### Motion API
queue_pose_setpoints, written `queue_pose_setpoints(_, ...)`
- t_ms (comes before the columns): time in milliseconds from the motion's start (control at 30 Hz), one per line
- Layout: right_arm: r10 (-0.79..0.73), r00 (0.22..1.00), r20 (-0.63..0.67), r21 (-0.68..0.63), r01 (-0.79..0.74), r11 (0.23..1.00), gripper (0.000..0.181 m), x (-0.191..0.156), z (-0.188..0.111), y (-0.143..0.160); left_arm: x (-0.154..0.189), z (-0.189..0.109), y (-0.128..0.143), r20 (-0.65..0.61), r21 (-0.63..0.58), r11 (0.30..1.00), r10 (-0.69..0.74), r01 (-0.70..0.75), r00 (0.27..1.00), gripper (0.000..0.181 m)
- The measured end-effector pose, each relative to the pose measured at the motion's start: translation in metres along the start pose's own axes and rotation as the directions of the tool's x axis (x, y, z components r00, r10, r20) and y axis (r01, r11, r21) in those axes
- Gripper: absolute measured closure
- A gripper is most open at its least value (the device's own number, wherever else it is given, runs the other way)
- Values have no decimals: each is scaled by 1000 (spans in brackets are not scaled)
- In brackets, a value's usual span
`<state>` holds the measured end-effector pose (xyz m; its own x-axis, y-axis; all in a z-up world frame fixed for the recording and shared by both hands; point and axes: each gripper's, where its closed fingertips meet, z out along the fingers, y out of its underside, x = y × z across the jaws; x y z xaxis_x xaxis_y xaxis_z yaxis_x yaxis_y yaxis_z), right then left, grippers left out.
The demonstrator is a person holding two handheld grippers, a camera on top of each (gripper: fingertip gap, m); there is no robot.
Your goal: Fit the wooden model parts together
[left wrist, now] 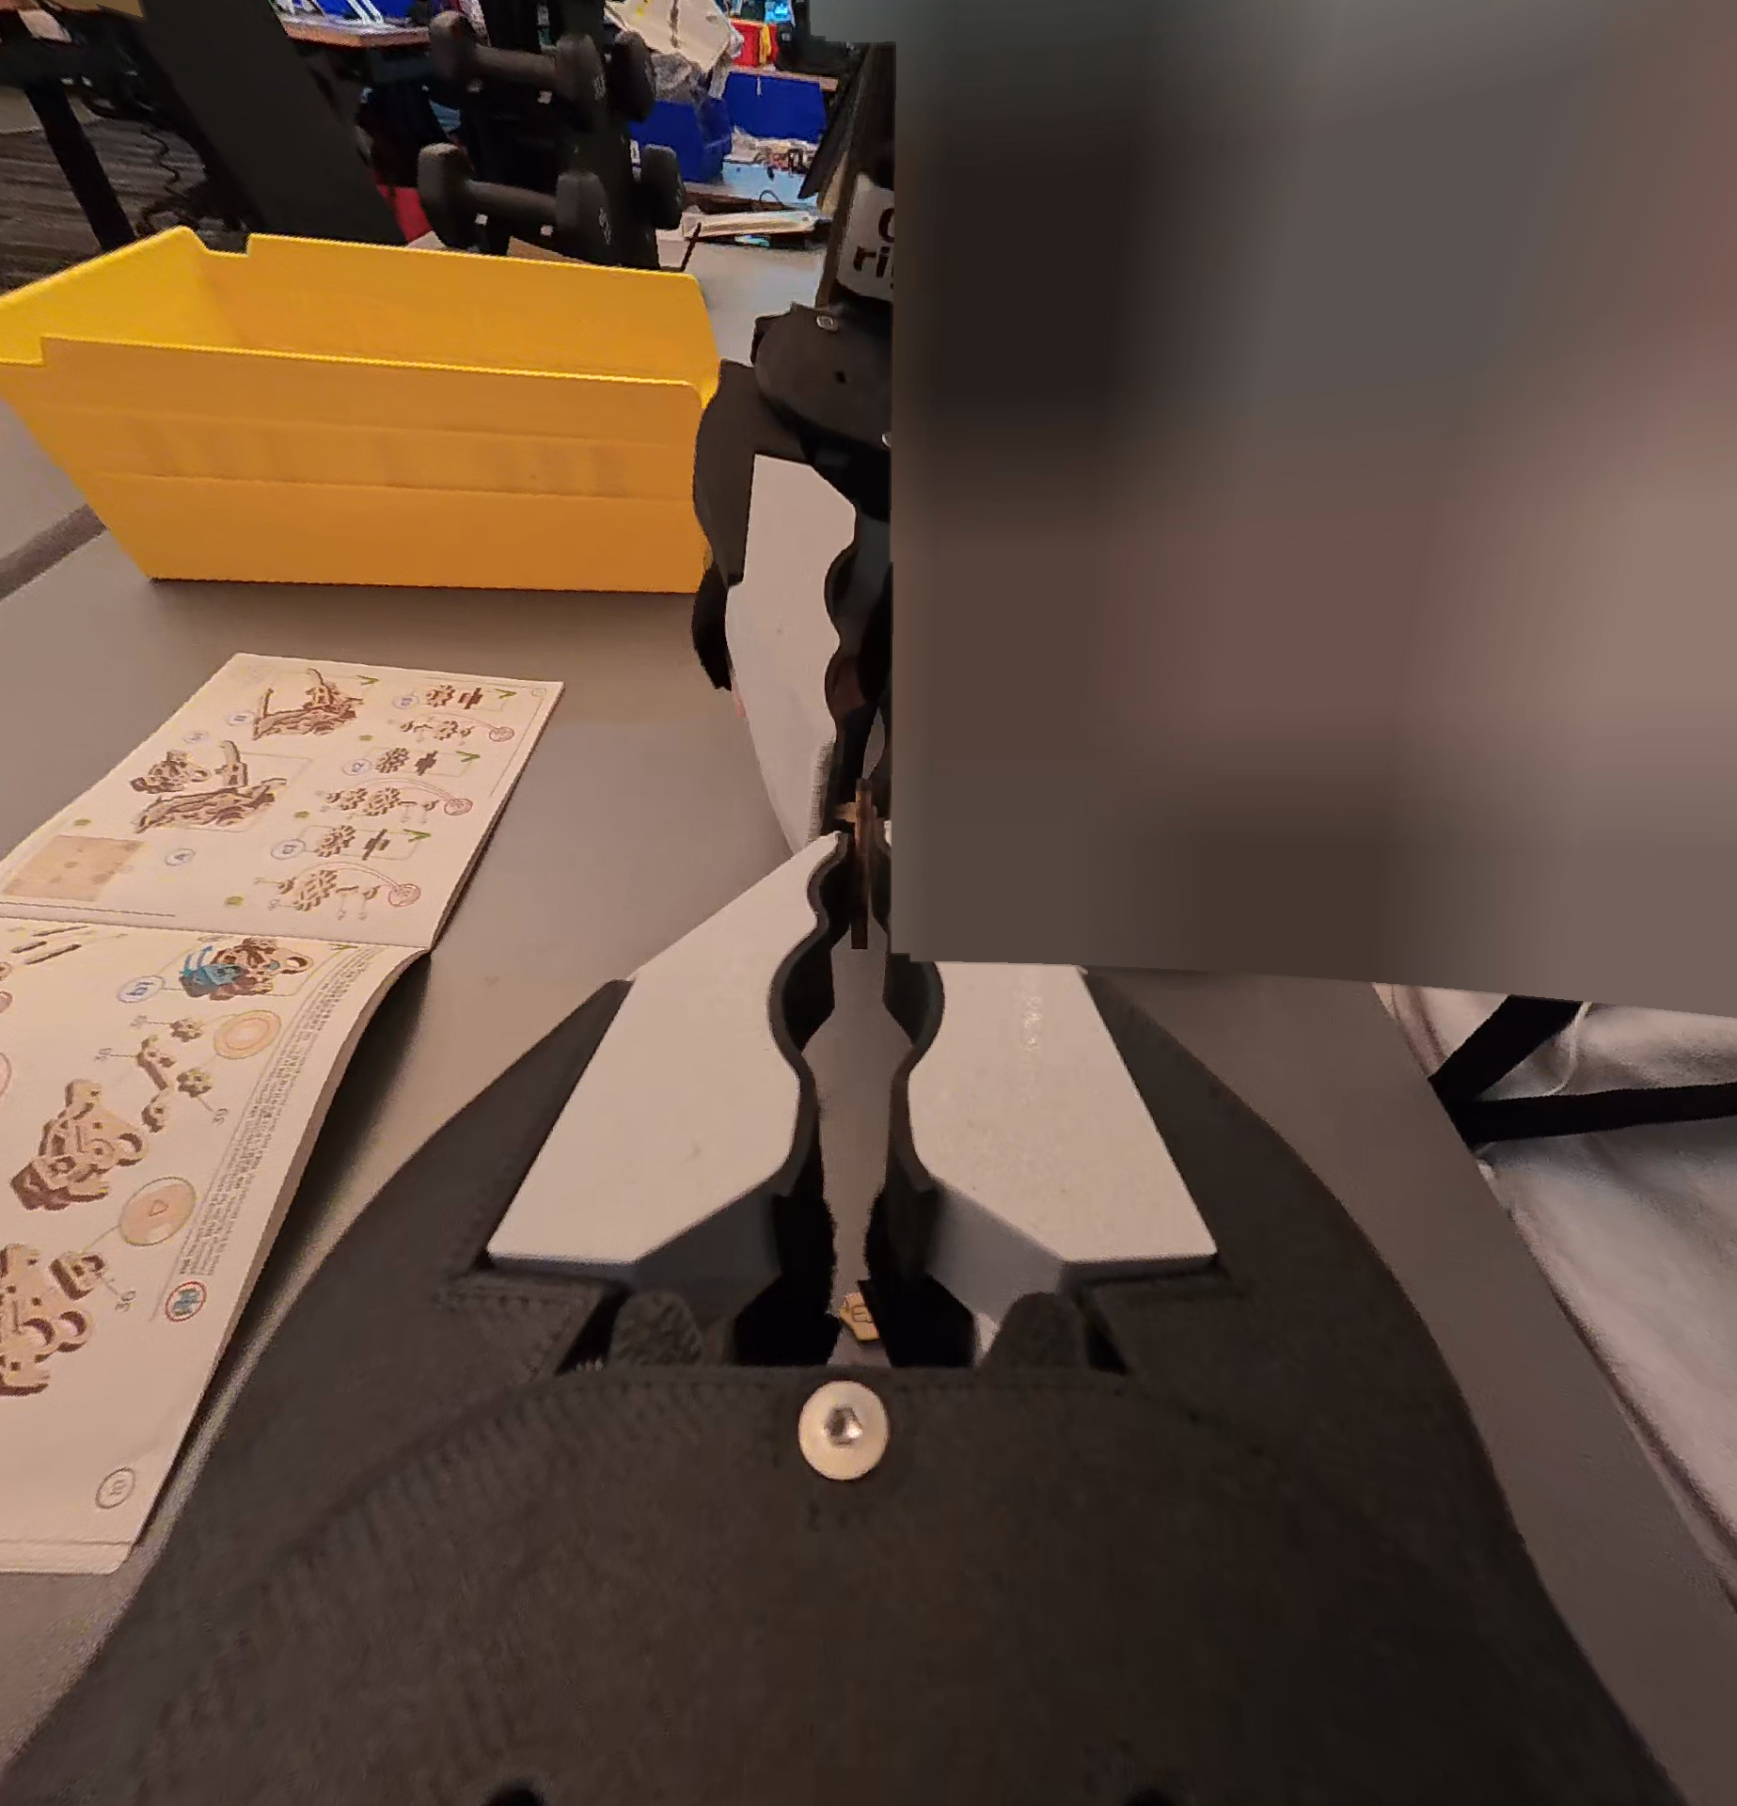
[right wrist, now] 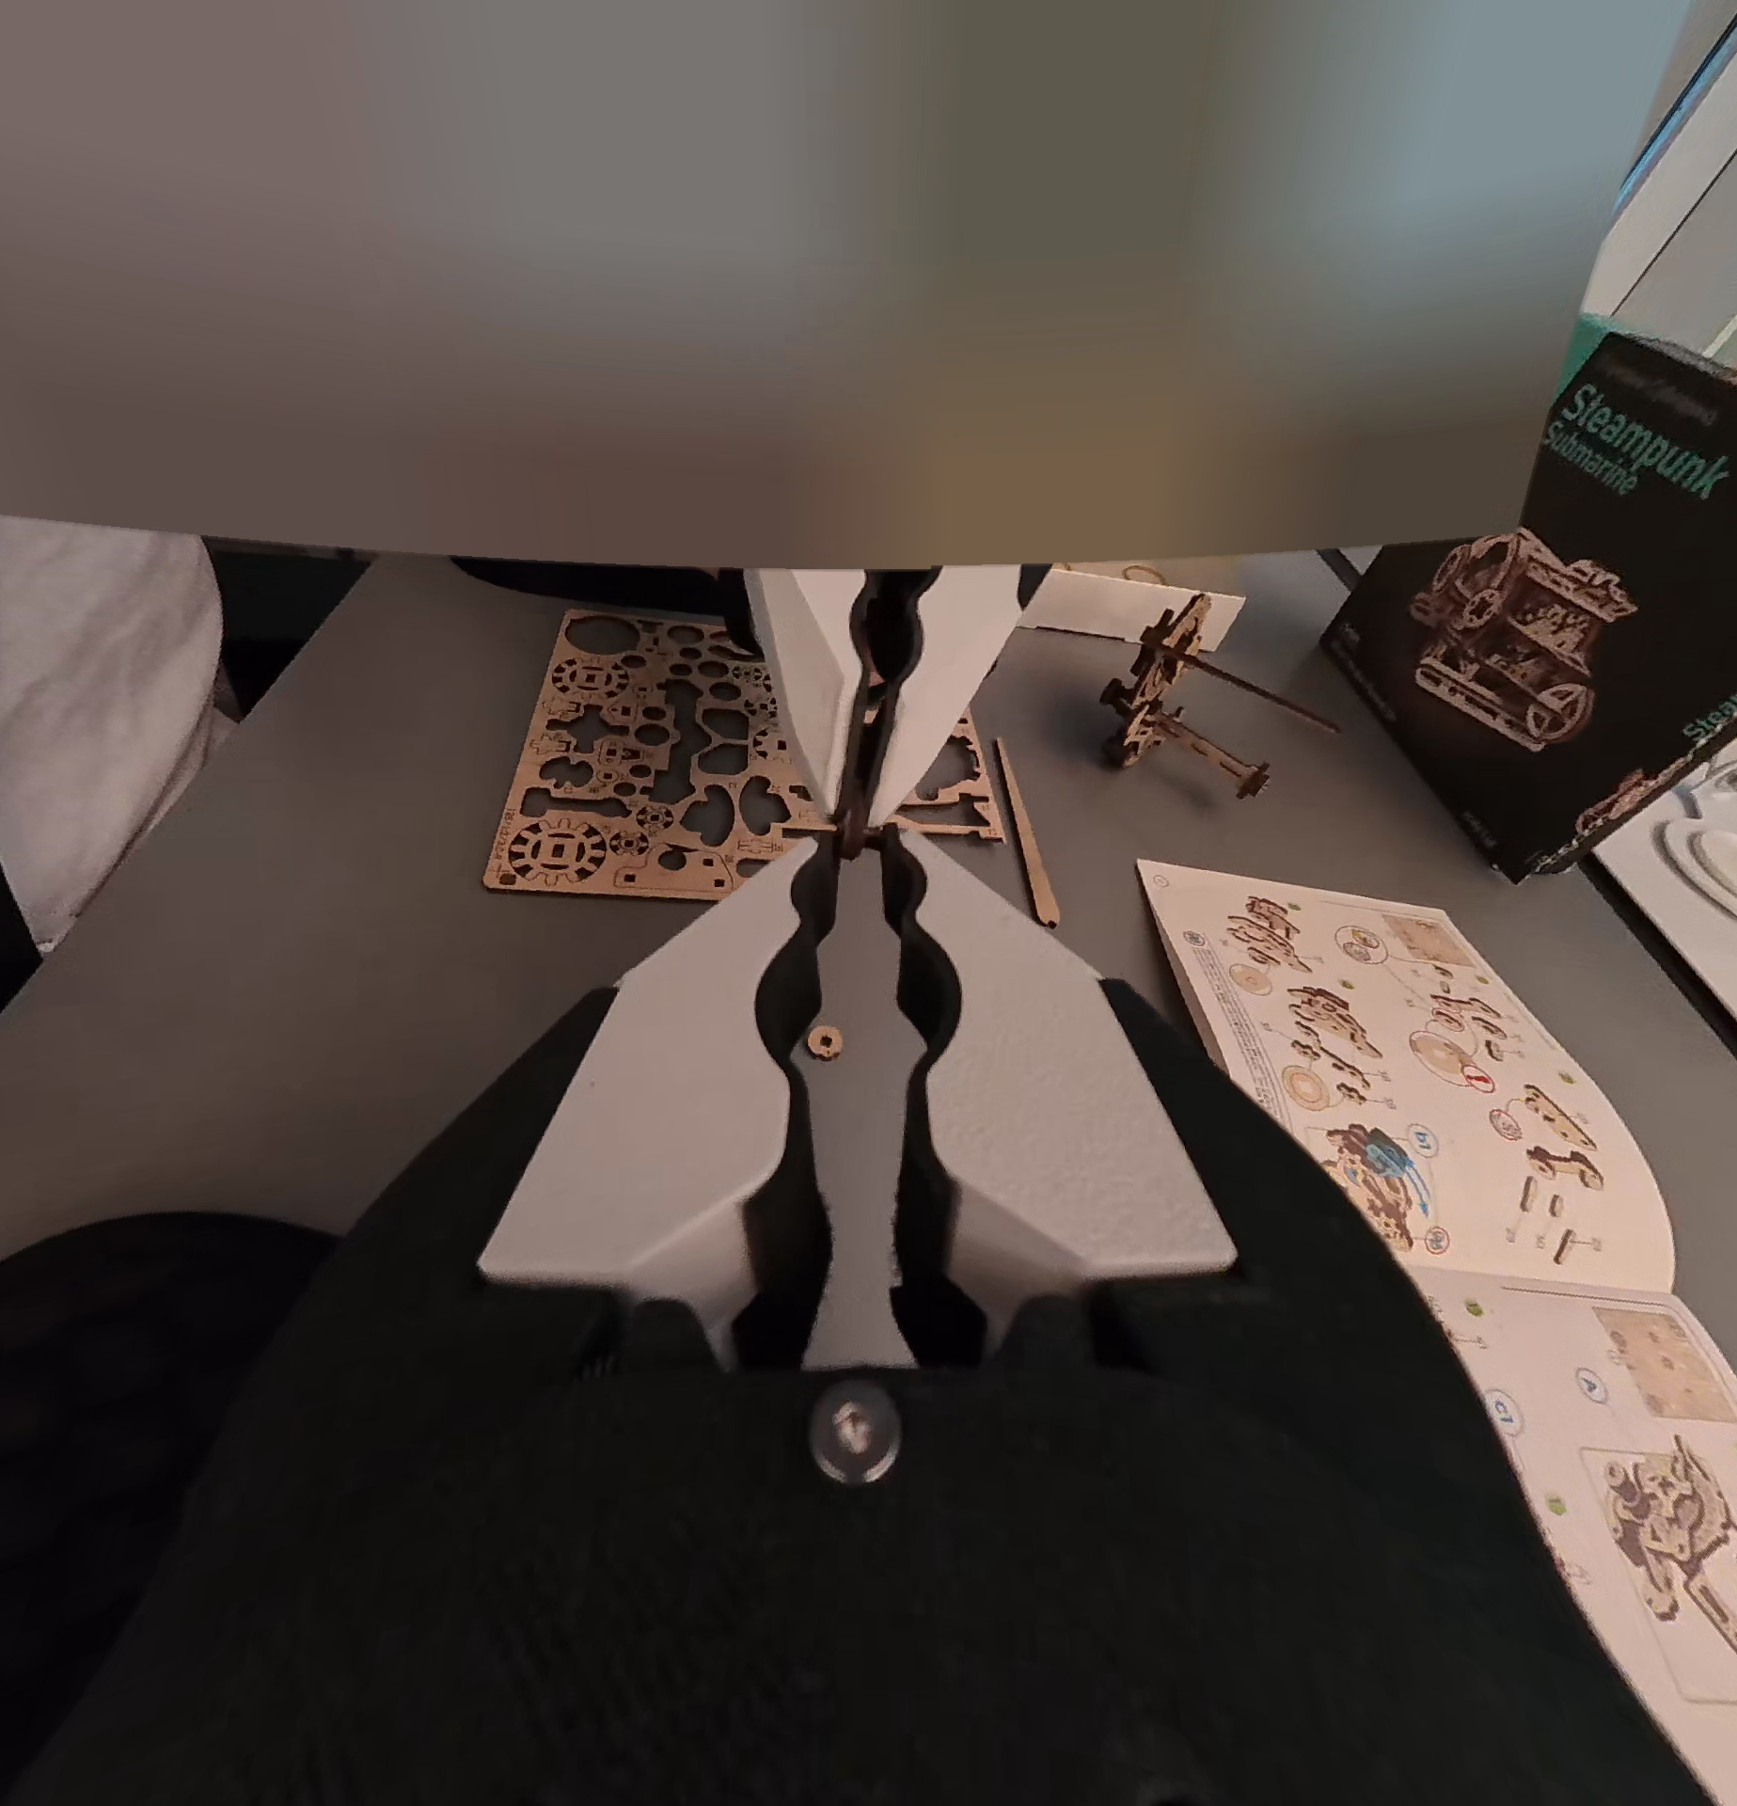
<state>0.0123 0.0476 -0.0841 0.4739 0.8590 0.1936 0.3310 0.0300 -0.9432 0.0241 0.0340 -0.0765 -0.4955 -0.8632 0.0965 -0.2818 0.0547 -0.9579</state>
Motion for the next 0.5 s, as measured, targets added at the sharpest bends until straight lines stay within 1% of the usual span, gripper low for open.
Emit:
queue_pose_setpoints(133, 8, 1000, -3, 16, -8, 1000, 174, 0, 0, -4, 1, -2, -4, -39, 34, 997, -63, 65, 997, 181)
queue_pose_setpoints(267, 34, 999, 9, 37, -34, 999, 174, 0, -1, -7, 2, -3, -6, -39, 43, 998, -50, 51, 998, 181)
queue_pose_setpoints(433, 67, 997, 45, 83, -71, 994, 174, -3, -2, -13, 5, -5, -11, -100, 86, 989, -115, 124, 988, 181)
queue_pose_setpoints(500, 82, 996, 41, 81, -85, 993, 174, -1, -2, -12, 3, -5, -11, -92, 88, 988, -119, 127, 989, 181)
